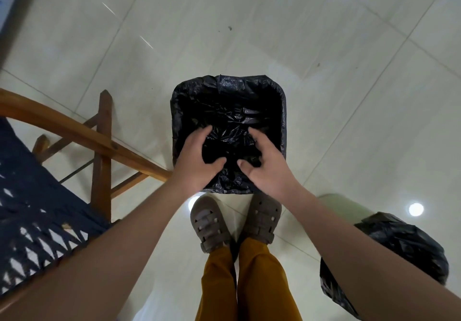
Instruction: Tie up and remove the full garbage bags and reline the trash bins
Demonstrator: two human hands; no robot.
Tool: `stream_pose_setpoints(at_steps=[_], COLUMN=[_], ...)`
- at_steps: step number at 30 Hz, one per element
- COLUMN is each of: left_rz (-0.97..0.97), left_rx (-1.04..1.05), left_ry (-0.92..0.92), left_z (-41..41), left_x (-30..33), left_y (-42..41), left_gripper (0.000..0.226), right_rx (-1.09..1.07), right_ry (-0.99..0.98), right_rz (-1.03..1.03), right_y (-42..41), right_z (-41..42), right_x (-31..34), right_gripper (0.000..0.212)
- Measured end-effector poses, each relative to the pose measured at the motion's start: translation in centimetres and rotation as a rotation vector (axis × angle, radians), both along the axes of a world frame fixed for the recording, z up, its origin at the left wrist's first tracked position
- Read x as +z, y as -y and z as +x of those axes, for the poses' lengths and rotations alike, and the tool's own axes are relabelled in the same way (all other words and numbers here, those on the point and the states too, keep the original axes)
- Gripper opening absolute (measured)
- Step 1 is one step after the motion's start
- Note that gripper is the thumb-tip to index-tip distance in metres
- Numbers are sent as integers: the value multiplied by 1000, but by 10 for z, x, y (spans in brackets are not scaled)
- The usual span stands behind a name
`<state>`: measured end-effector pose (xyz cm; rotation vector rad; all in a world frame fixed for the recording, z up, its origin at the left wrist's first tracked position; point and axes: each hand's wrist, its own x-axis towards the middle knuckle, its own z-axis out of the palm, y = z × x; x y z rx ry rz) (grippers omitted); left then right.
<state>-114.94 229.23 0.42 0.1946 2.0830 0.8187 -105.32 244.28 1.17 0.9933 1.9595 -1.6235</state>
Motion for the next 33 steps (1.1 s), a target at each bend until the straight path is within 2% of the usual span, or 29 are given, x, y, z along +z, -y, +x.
stream_pose_setpoints(at_steps=[4, 7, 10, 13, 16, 20, 22, 27, 31, 33], left_rz=[-67, -95, -92, -75, -93, -132, -138, -199, -164, -147], left_rx=[-145, -218, -260, -282, -328, -188, -79, 27, 315, 363], left_ry=[2, -23, 1, -88, -309, -490, -487, -485, -280, -235], left_z=[26, 33, 38, 41, 41, 39, 38, 38, 37, 34], left_x=[-3, -11, -13, -6, 6, 18, 19, 7, -1, -6], left_y=[26, 39, 41, 42, 42, 41, 38, 34, 33, 32], left_gripper=[94, 97, 97, 85, 70, 61, 62, 67, 61, 56], right_rx=[222, 421, 456, 409, 334, 138, 30, -212, -246, -279], right_ry=[33, 108, 139, 93, -15, -99, -75, -102, -142, -145], right_rz=[36, 55, 58, 119, 303, 573, 596, 380, 362, 319], right_y=[12, 10, 9, 11, 13, 12, 12, 14, 14, 9], right_z=[26, 29, 30, 34, 43, 57, 62, 66, 66, 64], right_x=[-1, -8, -11, -8, -2, 5, 4, -7, -12, -13], right_gripper=[74, 62, 51, 46, 38, 36, 40, 48, 47, 47])
